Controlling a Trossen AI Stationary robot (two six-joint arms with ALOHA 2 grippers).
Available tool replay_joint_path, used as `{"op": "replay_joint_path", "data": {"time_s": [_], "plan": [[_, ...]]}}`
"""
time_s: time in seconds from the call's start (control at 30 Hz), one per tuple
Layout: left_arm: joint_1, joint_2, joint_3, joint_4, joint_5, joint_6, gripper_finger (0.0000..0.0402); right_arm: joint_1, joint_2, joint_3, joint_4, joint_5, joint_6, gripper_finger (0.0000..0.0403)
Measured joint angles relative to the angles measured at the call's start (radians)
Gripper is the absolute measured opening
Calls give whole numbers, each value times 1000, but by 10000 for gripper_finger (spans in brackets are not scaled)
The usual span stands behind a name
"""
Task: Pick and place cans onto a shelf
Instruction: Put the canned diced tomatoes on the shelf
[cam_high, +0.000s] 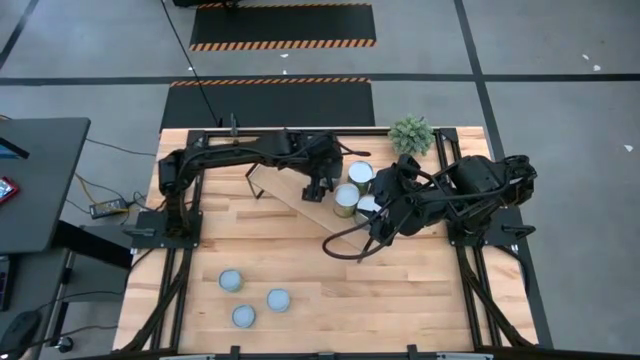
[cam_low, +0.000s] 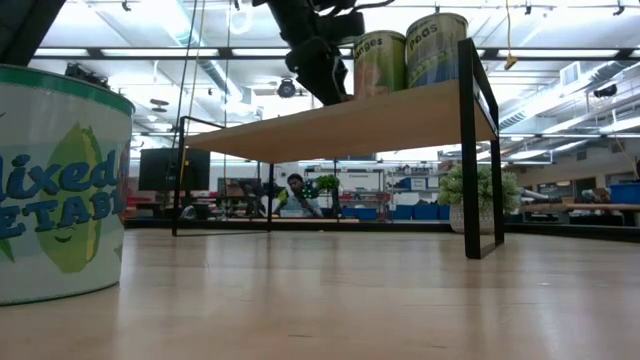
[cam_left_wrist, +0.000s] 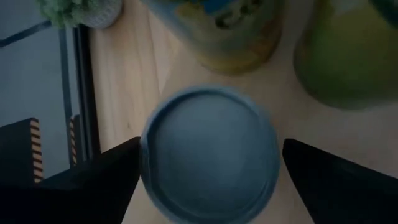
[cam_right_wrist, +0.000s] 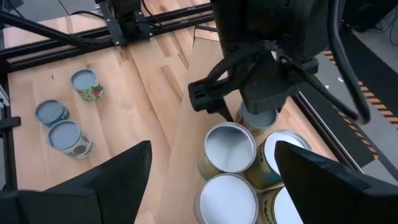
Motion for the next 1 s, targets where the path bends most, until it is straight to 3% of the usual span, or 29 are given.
{"op": "replay_joint_path", "data": {"time_s": [0.53,1.0], "plan": [[47,-55,0,-108,-38,15,391,-1,0,0,0,0,-41,347],[63,-49,0,17,-73,0,391,-1,1,0,8,1,-40,347]]}}
